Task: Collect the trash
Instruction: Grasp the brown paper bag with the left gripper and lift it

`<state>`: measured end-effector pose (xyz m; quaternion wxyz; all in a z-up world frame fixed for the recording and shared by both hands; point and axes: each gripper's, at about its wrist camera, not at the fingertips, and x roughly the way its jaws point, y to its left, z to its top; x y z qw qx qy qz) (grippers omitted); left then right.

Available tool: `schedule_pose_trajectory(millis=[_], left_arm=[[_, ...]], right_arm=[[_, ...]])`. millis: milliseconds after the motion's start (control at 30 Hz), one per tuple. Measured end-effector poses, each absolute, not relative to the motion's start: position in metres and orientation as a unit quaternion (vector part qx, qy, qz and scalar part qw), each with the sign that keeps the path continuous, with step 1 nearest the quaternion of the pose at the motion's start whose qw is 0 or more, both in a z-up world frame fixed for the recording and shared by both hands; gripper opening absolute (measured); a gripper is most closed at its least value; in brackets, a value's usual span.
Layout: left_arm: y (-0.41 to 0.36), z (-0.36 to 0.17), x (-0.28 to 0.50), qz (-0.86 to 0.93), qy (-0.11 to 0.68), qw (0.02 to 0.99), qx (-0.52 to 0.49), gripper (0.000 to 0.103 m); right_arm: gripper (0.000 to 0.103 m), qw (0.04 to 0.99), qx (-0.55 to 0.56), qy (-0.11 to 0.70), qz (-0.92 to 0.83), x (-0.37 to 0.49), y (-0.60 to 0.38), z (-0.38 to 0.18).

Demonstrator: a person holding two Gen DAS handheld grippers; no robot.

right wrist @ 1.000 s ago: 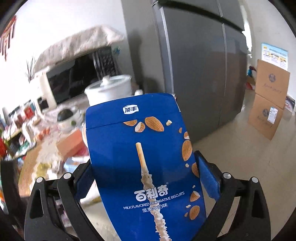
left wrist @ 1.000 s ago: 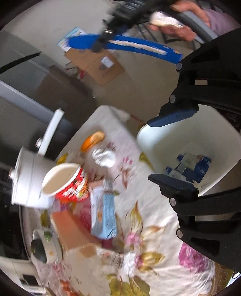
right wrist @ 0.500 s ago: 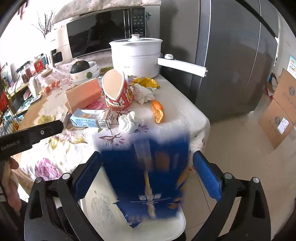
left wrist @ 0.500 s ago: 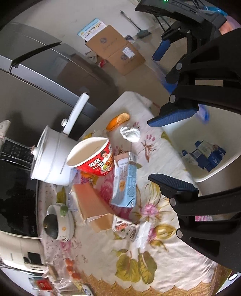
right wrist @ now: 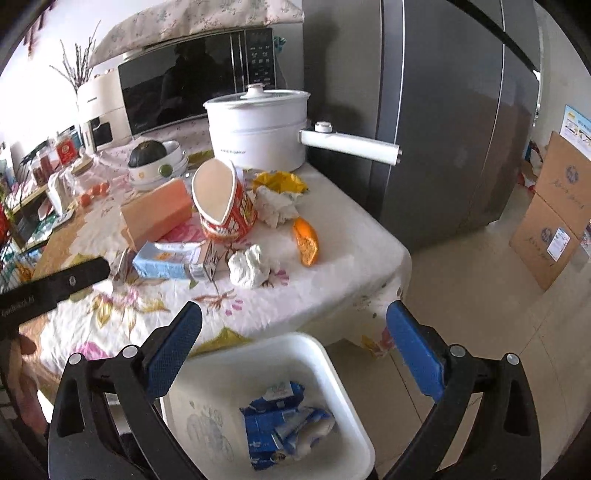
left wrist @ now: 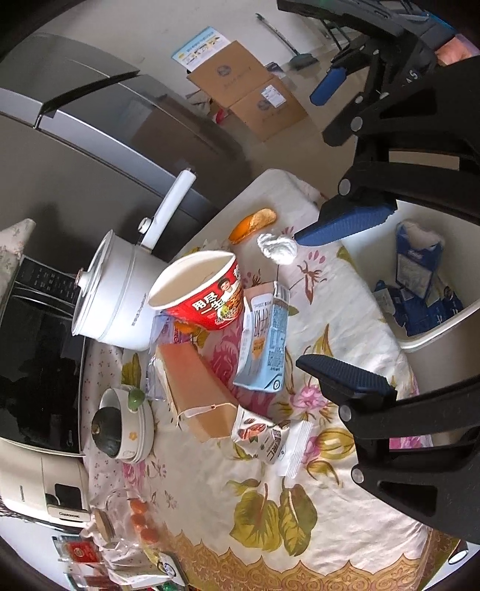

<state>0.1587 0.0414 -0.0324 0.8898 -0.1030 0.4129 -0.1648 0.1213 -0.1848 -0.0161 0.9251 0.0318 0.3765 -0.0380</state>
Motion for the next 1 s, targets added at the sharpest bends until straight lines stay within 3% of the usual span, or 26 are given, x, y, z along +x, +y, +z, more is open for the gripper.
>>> schedule_pose_trajectory(millis=[33, 100, 267, 1000], left_arm=[[0.043, -0.033, 0.16, -0.162, 0.413, 0.89, -0.104, 0.061], [0.047, -0.033, 0.162, -0.154, 0.412, 0.891, -0.109, 0.071], [0.067, -0.034, 0.173, -0.124, 0.407, 0.896, -0.126, 0.08], [0.136, -0.067, 0.27, -0.088, 0.444, 0.852, -0.264, 0.081]], right_arm=[[0.096, 0.926, 0.035, 0.374, -0.043, 0.124, -0.184, -0.015], [0.096, 0.927, 0.04, 0.37, -0.052, 0.131, -0.183, -0.013], [0.096, 0.927, 0.054, 0.364, -0.075, 0.149, -0.182, -0.011], [0.096, 0.92, 0.044, 0.367, -0.127, 0.199, -0.183, -0.019]])
